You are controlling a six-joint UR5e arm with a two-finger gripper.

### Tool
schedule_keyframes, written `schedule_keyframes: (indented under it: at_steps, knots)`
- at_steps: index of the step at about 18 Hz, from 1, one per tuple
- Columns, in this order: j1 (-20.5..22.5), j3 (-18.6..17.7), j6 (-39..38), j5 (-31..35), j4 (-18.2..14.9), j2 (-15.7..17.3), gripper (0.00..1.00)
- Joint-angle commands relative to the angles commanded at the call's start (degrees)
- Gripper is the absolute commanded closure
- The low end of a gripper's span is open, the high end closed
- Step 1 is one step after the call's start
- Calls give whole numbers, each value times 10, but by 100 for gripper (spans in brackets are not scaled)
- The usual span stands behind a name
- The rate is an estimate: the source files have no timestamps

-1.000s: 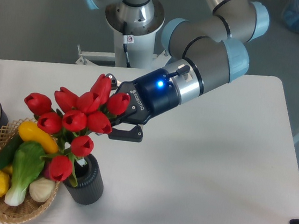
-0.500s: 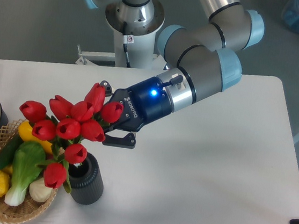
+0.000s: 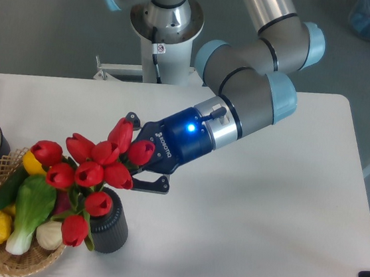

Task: Insert the flowers into the vase
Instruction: 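Push the tulips deeper into the vase and open the gripper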

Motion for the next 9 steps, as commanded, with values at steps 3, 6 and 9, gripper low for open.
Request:
schedule_keyframes:
  at_steps: [3, 6, 9]
  knots:
    - [0, -4, 0, 12, 0, -8, 85]
    - [0, -8, 1, 17, 1, -16, 85]
    - [0, -33, 20, 19, 1, -12, 85]
